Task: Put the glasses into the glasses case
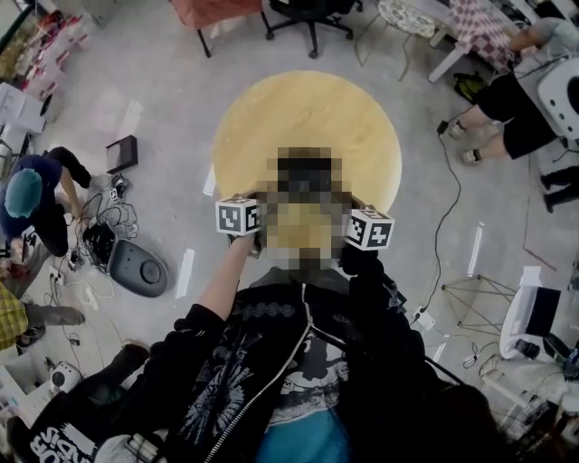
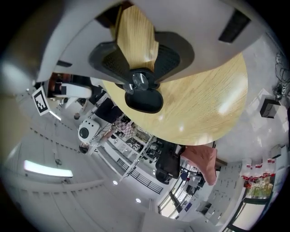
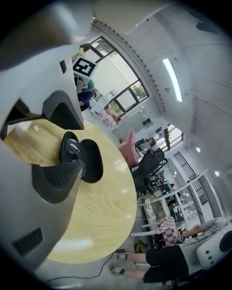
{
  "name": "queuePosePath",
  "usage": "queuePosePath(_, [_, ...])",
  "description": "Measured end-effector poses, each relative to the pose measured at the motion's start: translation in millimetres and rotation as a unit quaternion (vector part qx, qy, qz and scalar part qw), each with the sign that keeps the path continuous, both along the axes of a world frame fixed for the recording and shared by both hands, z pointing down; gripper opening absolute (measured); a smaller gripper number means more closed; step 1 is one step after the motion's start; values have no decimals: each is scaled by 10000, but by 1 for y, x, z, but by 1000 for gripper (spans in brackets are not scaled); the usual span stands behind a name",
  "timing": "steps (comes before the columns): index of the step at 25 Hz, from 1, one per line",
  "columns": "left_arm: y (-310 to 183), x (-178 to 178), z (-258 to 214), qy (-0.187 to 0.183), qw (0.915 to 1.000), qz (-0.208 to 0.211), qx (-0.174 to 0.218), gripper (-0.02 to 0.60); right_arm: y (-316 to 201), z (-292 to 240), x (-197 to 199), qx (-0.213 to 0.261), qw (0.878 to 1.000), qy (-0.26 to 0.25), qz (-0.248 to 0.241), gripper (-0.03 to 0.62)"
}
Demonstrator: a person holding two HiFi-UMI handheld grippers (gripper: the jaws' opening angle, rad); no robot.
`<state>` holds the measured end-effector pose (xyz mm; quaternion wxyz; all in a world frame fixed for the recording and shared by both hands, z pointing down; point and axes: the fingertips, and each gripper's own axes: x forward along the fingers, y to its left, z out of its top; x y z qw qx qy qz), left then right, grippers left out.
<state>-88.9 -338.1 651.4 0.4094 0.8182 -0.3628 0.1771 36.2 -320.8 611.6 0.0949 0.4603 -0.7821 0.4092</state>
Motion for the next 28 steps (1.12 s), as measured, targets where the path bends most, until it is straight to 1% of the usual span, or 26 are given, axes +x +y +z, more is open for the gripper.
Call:
queuePosePath(3, [10, 1, -23, 87, 9992, 167, 352, 169, 8, -18, -8, 223, 9997, -63, -103, 222])
queuePosePath(7, [31, -1, -56, 274, 9958, 406, 777, 155, 23, -43, -24, 595, 9978, -123, -260, 213])
queuePosePath(12, [72, -8, -103, 482, 9873, 735, 1320, 149, 56, -78, -45, 1056, 9936, -163, -368, 192])
queuePosePath(16, [109, -15, -132, 496, 9787, 986, 1730, 149, 89, -101, -58, 1292, 9907, -244, -350, 184])
queuePosePath(18, [128, -19, -144, 530, 9756, 1043, 1856, 149, 105, -112, -62, 1345, 9898, -324, -330, 181])
queuePosePath(21, [150, -15, -160, 749, 9718, 1011, 1994, 147, 125, -128, -61, 1440, 9885, -309, -338, 170])
queuePosePath(25, [175, -4, -175, 899, 9674, 1065, 2113, 147, 145, -142, -56, 1562, 9869, -236, -324, 135])
queuePosePath(28, [188, 1, -188, 978, 9643, 1016, 2241, 144, 152, -152, -56, 1645, 9849, -253, -469, 126])
